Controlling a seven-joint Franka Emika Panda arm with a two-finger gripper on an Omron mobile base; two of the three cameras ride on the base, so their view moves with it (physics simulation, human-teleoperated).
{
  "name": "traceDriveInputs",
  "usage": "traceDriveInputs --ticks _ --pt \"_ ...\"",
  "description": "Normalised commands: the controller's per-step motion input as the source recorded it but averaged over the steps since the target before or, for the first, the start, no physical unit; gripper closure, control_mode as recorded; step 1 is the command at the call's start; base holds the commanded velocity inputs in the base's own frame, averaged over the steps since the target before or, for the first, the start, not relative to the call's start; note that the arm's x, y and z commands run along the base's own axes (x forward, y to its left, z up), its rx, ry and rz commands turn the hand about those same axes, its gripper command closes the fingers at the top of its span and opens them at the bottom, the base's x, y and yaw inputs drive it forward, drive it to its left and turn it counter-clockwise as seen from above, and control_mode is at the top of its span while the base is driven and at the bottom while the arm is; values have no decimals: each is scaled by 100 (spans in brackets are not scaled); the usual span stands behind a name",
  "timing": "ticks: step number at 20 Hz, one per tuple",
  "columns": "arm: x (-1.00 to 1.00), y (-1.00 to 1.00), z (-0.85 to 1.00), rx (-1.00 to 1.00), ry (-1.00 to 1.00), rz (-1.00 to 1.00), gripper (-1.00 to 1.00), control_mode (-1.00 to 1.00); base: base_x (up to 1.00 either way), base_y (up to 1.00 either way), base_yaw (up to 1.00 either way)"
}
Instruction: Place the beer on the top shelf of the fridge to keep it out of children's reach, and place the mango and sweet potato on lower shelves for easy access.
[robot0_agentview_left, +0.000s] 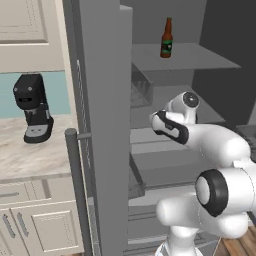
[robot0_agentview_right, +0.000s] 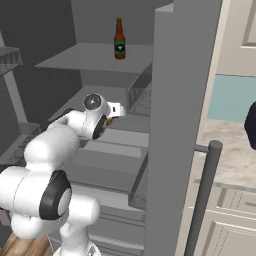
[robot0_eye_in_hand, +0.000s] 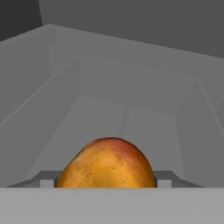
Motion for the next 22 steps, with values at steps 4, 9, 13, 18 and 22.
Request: traceDriveInputs --ticks 4,9,13,18,22 --pt "75 0 -49 0 0 0 100 -100 0 0 0" --pt "81 0 -29 1 0 0 100 -100 0 0 0" --pt "73 0 -23 2 0 0 -100 -100 0 0 0" --pt "15 -2 -33 0 -3 0 -100 -100 0 0 0" --pt "-1 0 -22 0 -2 0 -100 -100 0 0 0"
